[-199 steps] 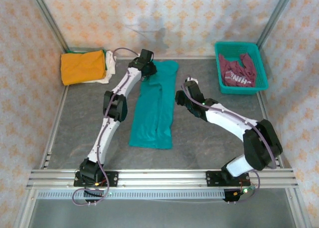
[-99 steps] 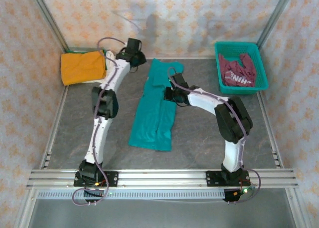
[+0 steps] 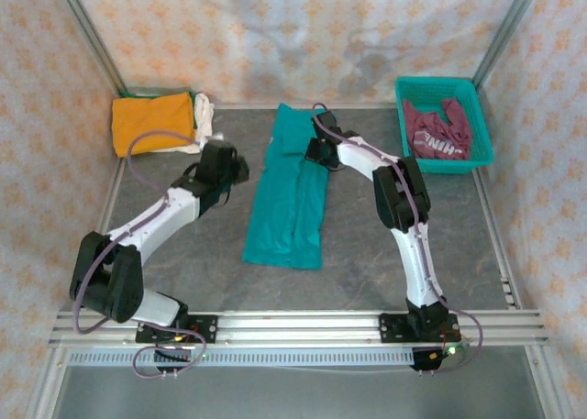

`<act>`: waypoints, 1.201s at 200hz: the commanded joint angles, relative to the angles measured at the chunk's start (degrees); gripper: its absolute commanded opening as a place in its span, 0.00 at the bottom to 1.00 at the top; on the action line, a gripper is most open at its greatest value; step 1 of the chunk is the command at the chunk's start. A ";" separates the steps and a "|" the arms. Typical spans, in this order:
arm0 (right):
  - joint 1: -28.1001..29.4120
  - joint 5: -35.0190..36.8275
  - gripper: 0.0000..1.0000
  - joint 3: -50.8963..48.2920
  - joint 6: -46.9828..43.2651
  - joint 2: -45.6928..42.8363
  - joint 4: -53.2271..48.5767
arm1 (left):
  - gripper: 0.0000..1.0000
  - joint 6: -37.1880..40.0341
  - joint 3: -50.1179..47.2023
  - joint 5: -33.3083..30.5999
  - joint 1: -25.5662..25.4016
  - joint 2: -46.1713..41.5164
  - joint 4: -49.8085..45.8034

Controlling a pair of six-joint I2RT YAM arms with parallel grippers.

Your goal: Fold and stack the t-shirts

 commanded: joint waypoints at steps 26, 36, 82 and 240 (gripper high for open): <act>-0.07 -0.23 0.00 13.84 -0.68 11.51 -8.24 | 0.34 -1.22 -8.51 -3.19 0.22 -11.97 -2.78; -0.06 -0.72 0.01 16.72 -0.41 13.04 -9.10 | 0.37 -0.19 -9.32 -1.98 0.29 -12.37 -3.63; 0.00 -4.77 0.25 18.95 -0.36 6.07 -14.60 | 0.41 0.29 -14.01 13.22 -0.71 -12.65 -1.29; 3.59 -17.24 0.44 -52.62 6.05 -36.07 31.26 | 0.46 6.38 -16.81 24.18 -7.02 -3.86 -11.25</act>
